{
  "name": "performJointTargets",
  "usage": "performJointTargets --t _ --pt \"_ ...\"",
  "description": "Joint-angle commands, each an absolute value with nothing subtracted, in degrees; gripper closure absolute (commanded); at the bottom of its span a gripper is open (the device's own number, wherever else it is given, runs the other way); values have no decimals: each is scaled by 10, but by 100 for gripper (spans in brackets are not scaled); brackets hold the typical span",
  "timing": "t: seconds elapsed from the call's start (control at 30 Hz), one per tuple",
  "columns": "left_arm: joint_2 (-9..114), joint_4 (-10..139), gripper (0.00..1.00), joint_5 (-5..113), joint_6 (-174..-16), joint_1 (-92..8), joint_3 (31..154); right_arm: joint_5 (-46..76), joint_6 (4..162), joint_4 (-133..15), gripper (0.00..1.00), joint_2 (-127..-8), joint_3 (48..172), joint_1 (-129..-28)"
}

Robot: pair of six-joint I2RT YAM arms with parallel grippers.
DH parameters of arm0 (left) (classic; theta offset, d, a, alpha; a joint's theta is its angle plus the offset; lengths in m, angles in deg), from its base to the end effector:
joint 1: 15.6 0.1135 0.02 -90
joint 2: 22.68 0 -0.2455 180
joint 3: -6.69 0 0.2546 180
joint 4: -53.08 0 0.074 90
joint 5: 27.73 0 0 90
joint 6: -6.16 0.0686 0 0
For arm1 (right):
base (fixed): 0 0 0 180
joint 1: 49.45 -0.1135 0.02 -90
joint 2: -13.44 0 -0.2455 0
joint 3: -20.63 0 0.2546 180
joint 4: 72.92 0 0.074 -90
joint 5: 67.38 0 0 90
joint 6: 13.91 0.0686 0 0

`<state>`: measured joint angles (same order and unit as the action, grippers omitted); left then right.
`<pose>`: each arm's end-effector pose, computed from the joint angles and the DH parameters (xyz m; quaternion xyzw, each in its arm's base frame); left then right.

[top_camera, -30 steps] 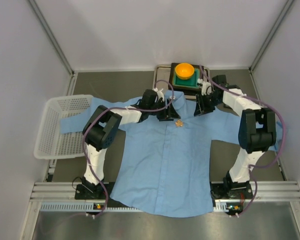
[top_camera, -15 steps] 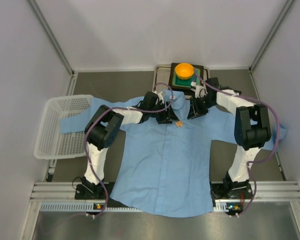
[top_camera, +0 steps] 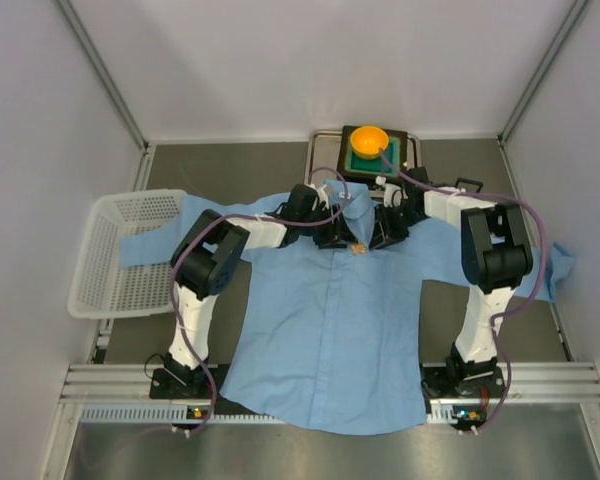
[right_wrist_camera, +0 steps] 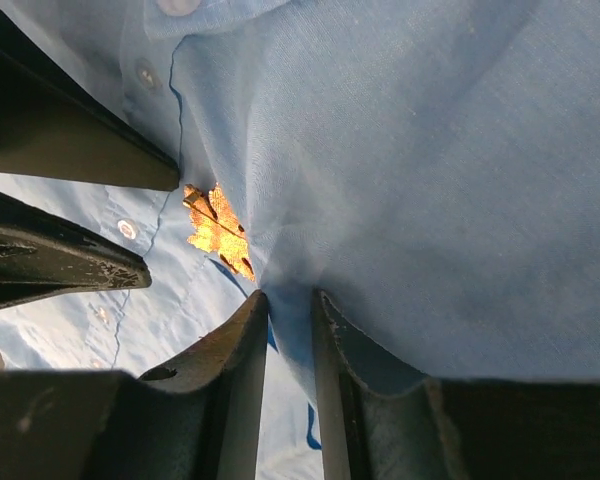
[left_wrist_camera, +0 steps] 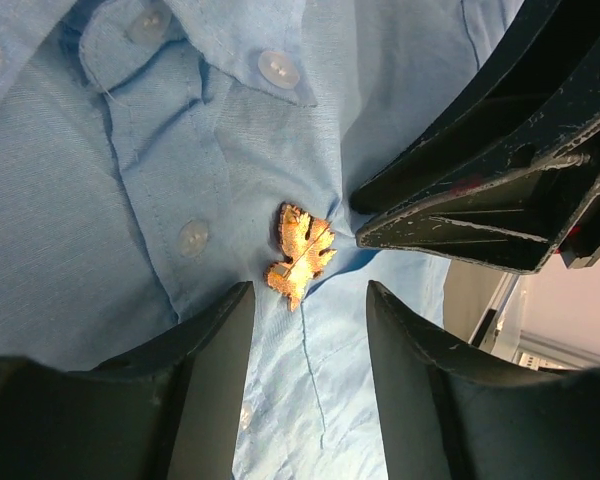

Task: Pin the brooch onto the clothing

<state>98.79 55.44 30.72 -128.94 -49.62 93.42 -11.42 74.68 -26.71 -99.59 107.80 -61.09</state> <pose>0.3637 -0.2888 0.0979 0.0373 0.8693 -0.4606 0.1754 0.3698 0.1154 0.1039 -0.1526 0.9332 0.3013 0.1226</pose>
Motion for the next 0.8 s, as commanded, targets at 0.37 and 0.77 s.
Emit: performJointTargets --t 0.37,0.77 --pt "1007 509 49 281 -1300 -506 953 -57 742 -290 76 -1007 1062 -619" --pt "1025 358 53 235 -1349 -547 999 -29 741 -255 75 -974 1088 -588"
